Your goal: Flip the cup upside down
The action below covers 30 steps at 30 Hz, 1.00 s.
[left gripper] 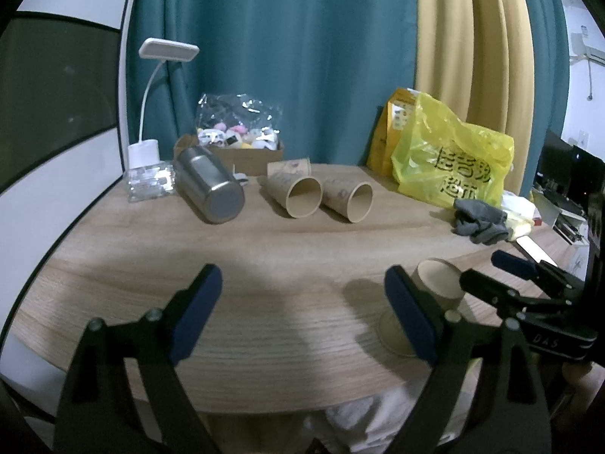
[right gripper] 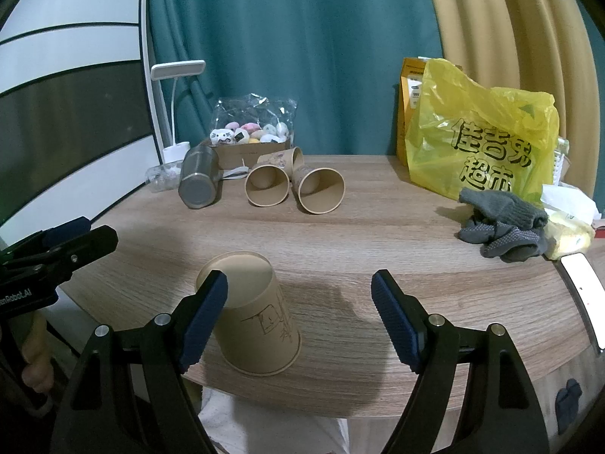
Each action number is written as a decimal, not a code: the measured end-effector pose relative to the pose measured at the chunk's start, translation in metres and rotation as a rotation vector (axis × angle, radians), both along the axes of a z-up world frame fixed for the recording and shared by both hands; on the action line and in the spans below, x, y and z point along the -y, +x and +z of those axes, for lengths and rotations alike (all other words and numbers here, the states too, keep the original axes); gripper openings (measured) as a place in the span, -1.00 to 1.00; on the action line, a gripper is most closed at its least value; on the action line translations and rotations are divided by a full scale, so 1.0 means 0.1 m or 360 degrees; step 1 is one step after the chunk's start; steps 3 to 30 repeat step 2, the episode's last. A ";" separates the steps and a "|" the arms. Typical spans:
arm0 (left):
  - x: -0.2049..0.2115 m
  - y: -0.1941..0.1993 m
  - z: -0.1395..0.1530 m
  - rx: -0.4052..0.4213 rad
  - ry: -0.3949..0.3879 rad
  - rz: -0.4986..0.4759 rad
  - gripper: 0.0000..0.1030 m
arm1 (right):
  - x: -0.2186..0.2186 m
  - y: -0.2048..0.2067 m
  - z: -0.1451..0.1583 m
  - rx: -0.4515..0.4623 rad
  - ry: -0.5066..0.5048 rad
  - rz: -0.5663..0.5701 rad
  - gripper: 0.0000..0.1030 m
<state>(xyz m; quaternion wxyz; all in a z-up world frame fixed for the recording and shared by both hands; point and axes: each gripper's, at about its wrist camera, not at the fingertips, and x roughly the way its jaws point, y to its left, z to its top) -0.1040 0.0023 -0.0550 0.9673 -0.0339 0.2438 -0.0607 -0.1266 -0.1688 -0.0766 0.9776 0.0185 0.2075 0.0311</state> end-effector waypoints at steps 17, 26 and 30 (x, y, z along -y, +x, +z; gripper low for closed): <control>-0.01 0.00 0.00 -0.0004 -0.0011 0.0000 0.73 | 0.00 0.01 0.00 0.0001 0.0001 -0.0002 0.58; -0.01 0.00 0.00 -0.0004 -0.0011 0.0000 0.73 | 0.00 0.01 0.00 0.0001 0.0001 -0.0002 0.58; -0.01 0.00 0.00 -0.0004 -0.0011 0.0000 0.73 | 0.00 0.01 0.00 0.0001 0.0001 -0.0002 0.58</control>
